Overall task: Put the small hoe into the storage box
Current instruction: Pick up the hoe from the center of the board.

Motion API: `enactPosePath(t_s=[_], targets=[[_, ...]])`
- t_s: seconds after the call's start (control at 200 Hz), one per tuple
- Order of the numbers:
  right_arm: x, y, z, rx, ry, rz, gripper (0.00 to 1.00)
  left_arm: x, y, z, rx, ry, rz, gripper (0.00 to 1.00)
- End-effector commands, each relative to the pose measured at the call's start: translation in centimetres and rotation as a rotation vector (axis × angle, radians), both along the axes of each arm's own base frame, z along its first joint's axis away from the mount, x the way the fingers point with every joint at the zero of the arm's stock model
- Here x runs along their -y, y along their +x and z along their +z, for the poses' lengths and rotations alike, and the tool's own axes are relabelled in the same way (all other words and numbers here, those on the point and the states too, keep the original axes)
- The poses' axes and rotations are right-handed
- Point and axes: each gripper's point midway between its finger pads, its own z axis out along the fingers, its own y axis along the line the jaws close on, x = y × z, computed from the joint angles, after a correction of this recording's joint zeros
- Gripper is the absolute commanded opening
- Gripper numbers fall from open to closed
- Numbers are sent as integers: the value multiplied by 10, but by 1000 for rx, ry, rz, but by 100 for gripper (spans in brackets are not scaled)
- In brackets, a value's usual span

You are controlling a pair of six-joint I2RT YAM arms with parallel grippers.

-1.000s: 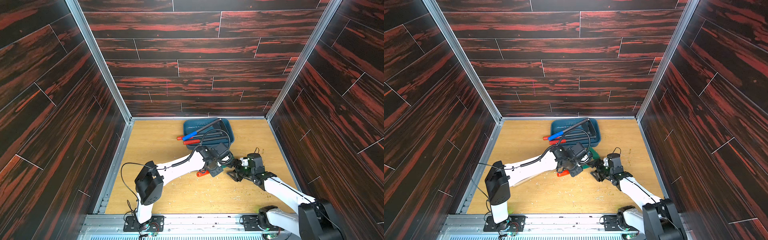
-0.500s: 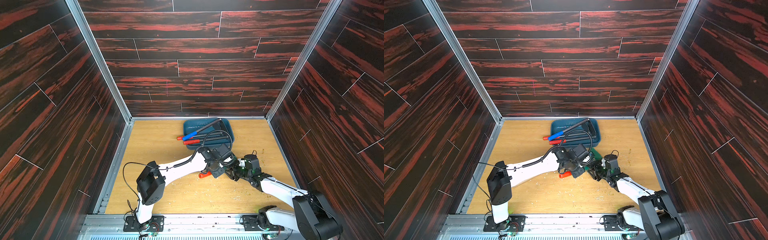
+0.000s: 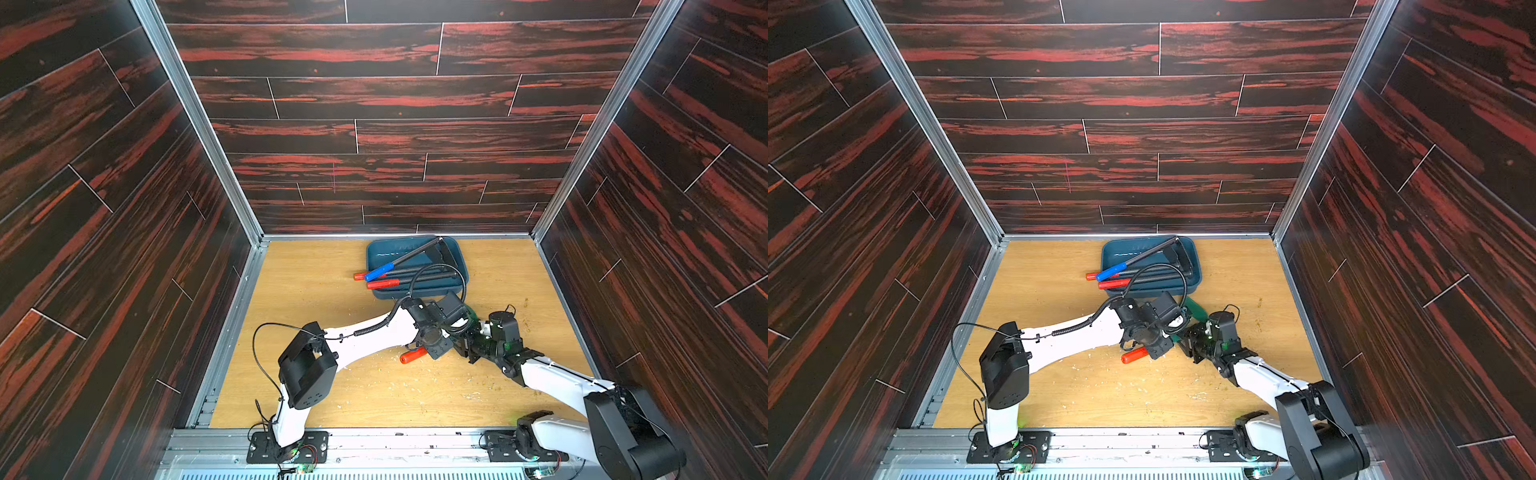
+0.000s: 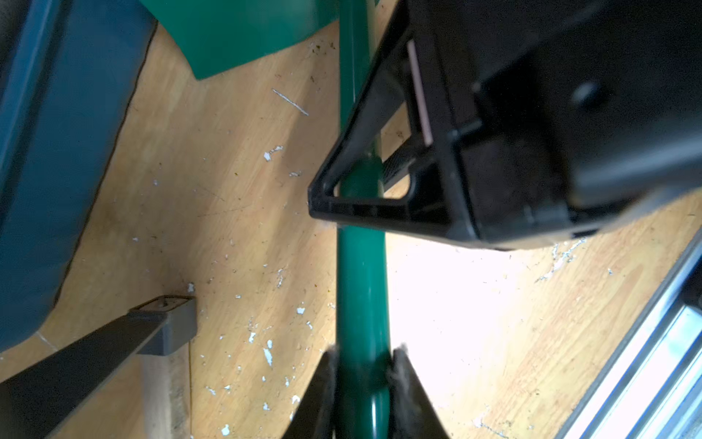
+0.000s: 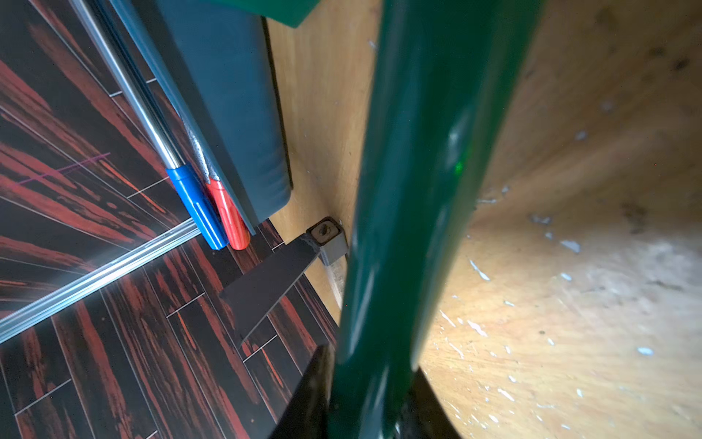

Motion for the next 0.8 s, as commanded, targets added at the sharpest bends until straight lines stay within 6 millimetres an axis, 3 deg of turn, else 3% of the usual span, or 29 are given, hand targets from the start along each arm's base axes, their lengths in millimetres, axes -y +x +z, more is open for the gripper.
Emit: enactPosePath(t_s=[0.0, 0.321, 0.792], targets=[[-3, 2, 9, 66, -1, 23, 18, 12, -7, 7, -2, -56, -31, 0], [4, 5, 13, 105, -59, 13, 0, 13, -12, 1, -30, -77, -26, 0], [22, 4, 36, 193, -197, 6, 0, 19, -19, -2, -74, -108, -38, 22]])
